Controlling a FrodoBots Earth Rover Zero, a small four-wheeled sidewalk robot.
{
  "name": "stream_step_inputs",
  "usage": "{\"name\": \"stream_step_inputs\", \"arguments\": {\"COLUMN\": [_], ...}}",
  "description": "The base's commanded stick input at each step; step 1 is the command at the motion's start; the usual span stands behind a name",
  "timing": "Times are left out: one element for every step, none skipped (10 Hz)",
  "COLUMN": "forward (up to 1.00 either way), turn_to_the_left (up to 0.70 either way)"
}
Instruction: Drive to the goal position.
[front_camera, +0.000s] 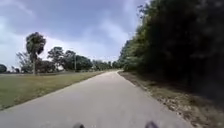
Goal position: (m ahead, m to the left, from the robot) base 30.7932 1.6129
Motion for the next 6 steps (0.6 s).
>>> {"name": "stream_step_inputs", "arguments": {"forward": [0.70,0.70,0.70,0.70,0.70,0.70], "turn_to_the_left": [0.14,0.14,0.14,0.14,0.14,0.14]}}
